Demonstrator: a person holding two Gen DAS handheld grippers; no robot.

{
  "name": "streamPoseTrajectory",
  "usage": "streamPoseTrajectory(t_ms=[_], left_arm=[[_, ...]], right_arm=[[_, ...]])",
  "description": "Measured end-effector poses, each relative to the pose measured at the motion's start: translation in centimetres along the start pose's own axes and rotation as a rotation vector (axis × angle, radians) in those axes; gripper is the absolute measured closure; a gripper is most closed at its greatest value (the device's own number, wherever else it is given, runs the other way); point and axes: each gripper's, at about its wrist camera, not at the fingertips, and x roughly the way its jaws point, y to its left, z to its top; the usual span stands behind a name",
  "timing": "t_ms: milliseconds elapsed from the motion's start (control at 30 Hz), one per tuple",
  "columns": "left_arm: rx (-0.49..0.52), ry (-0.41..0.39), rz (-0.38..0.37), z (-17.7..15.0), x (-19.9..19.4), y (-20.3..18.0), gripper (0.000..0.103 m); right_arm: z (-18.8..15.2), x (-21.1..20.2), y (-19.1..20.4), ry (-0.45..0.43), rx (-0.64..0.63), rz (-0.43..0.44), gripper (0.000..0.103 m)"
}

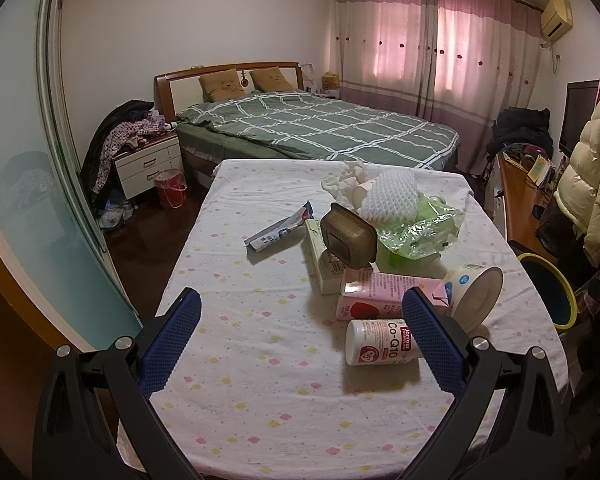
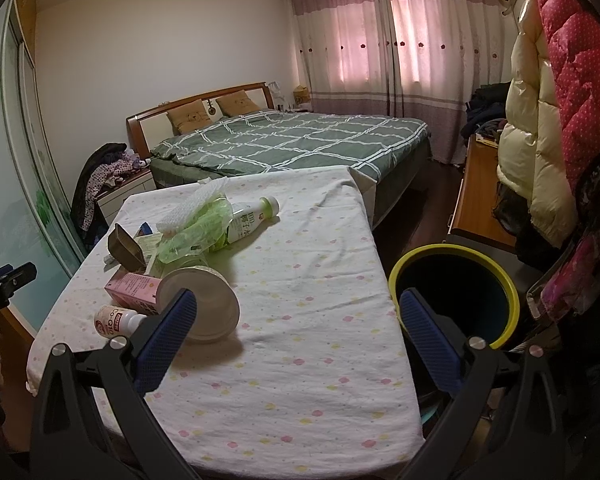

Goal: Collect trash

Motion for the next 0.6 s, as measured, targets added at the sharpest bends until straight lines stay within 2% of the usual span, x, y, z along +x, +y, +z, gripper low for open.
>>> streamPoseTrajectory(t_ms=[600], left_arm=[[0.013, 0.003, -0.001, -0.28, 0.03, -0.58, 0.004]], right_arm=[[-0.05, 0.1, -0.11, 0.002, 0.002, 0.0, 0.006]])
